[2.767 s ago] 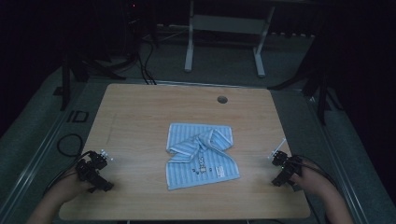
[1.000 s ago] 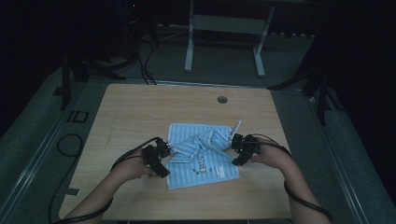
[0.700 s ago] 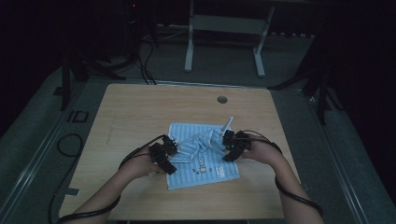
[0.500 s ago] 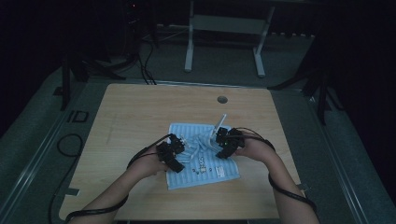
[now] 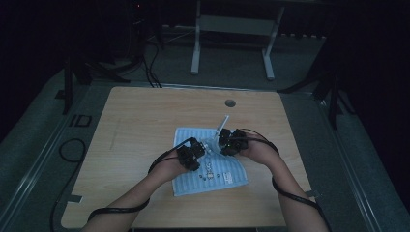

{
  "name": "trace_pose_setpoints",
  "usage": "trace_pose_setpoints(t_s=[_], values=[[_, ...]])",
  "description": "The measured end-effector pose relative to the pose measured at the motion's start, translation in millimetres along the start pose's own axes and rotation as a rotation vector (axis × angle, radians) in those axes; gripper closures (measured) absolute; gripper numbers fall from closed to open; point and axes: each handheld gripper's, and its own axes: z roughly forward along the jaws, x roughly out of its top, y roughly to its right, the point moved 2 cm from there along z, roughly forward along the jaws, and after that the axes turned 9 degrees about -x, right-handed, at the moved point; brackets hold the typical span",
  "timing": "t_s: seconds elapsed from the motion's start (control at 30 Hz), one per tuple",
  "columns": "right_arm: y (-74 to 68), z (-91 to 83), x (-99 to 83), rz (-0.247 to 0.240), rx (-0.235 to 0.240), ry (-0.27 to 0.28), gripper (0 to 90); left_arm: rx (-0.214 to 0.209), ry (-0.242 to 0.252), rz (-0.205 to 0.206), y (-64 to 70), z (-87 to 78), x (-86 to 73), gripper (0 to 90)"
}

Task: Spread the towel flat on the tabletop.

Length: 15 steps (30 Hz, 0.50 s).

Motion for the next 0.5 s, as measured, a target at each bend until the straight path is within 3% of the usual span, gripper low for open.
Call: trace_pose_setpoints(t_s=[0.07,0.2,0.5], values=[[0.6,-1.9,-3.7,0.013,-0.011,0.004,87.9,0.009,0.016,-0.007,-2.7,-5.8,-1.9,86.5],[3.1,-7.9,-14.2,0.033,-0.038,0.019,88.1,0.025,0.053,-0.026,-6.0,-20.5,-8.1,87.8],[3.4,-25.7,-52.0,0.090,-0.073,0.030,88.1,0.064,0.079,-0.057,-12.3,-46.3,-31.2,87.8]])
